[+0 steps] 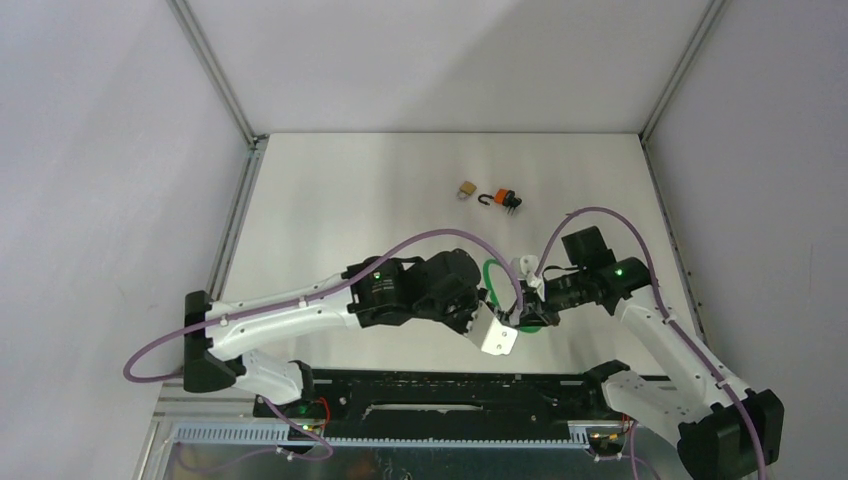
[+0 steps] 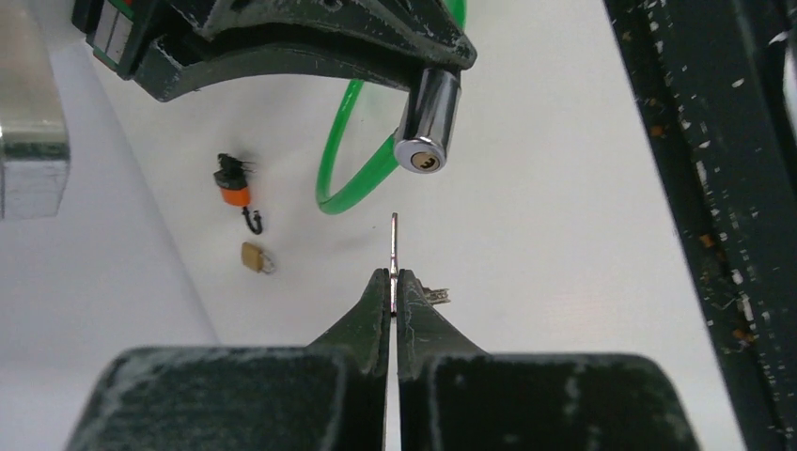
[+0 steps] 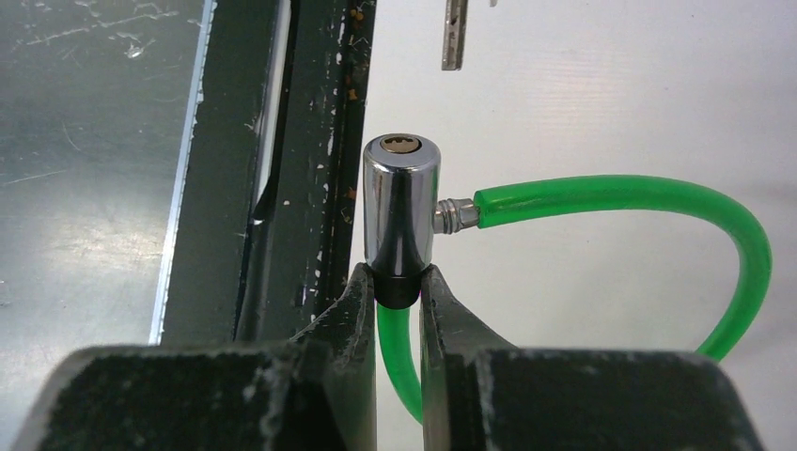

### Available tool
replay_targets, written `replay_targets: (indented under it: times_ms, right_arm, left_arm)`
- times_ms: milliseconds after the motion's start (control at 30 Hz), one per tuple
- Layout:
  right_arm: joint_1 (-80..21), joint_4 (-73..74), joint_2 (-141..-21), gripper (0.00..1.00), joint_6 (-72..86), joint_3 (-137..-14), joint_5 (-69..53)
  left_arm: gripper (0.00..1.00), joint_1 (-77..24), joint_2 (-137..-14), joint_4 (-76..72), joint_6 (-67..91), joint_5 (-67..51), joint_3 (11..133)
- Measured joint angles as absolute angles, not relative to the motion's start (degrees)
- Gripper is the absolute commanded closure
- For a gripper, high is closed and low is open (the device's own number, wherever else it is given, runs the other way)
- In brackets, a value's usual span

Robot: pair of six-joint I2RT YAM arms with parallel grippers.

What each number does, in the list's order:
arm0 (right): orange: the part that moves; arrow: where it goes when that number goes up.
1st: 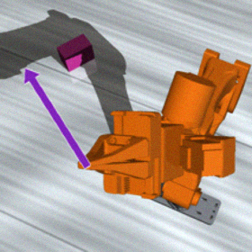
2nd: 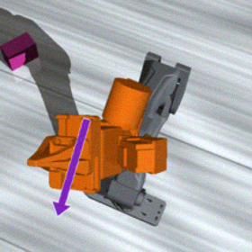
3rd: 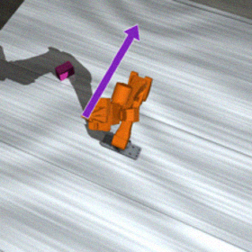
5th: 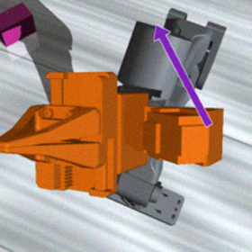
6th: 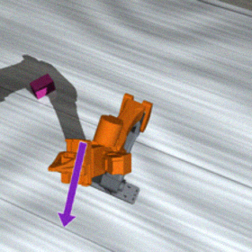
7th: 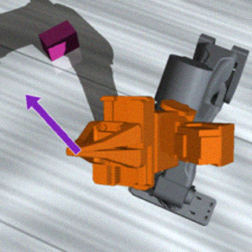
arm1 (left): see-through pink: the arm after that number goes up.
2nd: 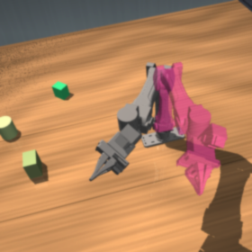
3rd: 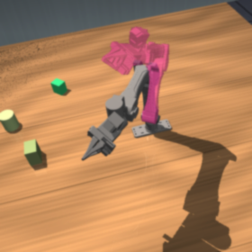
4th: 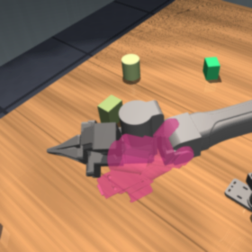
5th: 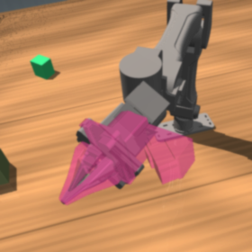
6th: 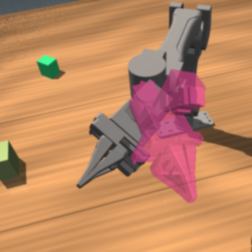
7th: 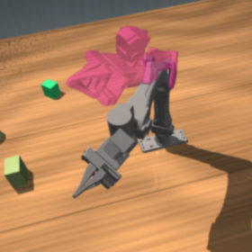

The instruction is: Unlock with the key

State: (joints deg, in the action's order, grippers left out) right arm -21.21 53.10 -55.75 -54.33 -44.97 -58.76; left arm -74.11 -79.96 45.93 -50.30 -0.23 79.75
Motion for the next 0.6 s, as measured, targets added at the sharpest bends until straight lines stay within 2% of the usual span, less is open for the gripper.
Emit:
replay_targets:
  times_ms: [600]
  right_arm:
    - [-18.6, 56.5, -57.8, 1.0, -57.2, -46.1, -61.9]
  left_arm:
    - [1.0, -79.0, -81.6, 45.5, -54.2, 6.6, 79.7]
